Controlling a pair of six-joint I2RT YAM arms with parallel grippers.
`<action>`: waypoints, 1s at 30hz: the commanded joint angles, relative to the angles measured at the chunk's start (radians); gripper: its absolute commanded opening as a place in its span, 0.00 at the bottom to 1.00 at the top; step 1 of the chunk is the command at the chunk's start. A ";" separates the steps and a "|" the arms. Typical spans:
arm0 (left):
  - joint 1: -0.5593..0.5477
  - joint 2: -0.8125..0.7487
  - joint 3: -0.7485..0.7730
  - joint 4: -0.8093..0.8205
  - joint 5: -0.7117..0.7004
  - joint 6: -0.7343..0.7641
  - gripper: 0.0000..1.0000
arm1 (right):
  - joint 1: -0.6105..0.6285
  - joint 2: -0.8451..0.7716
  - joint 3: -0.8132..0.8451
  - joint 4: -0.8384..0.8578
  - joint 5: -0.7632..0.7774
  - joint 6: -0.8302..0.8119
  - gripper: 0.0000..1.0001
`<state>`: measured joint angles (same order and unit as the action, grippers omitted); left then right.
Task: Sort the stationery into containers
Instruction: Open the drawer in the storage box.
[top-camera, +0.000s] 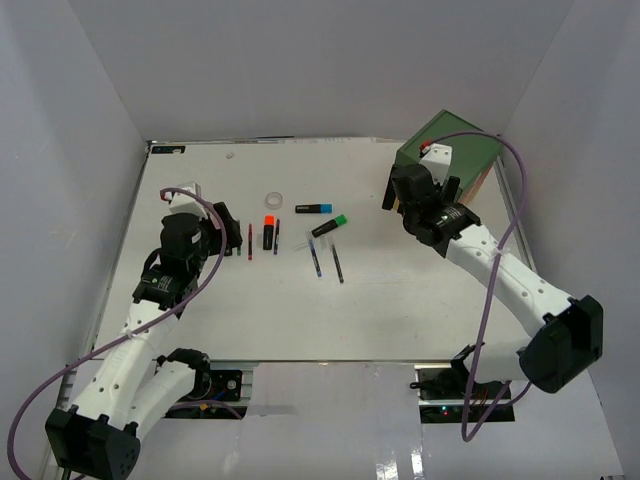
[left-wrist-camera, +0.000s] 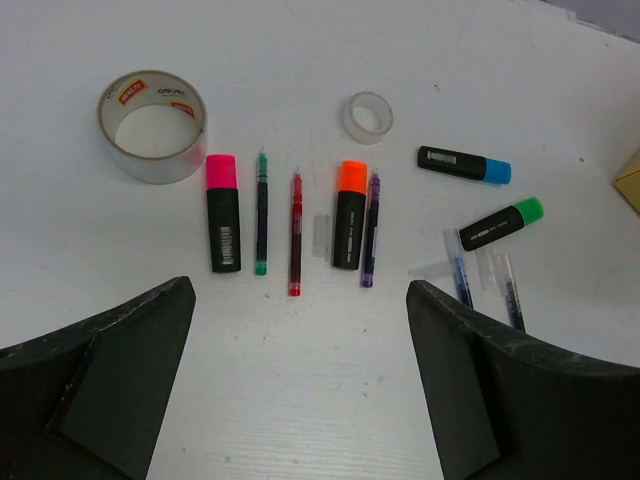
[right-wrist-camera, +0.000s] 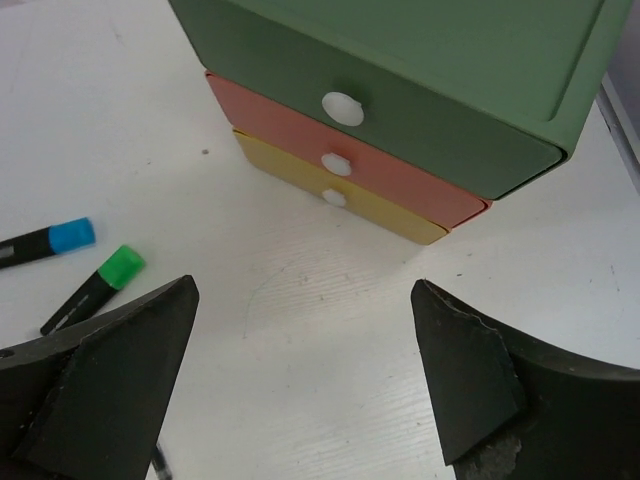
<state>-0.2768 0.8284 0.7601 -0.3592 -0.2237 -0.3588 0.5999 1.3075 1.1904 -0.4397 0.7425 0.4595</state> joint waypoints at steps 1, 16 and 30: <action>-0.001 -0.041 -0.010 0.020 -0.040 0.008 0.98 | 0.001 0.061 0.063 0.015 0.155 0.134 0.92; -0.001 -0.060 -0.024 0.019 -0.048 -0.002 0.98 | -0.063 0.283 0.219 0.022 0.264 0.205 0.75; -0.001 -0.060 -0.025 0.019 -0.043 -0.006 0.98 | -0.101 0.358 0.261 0.024 0.238 0.232 0.60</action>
<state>-0.2768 0.7834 0.7448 -0.3569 -0.2623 -0.3603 0.5041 1.6543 1.3979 -0.4461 0.9428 0.6498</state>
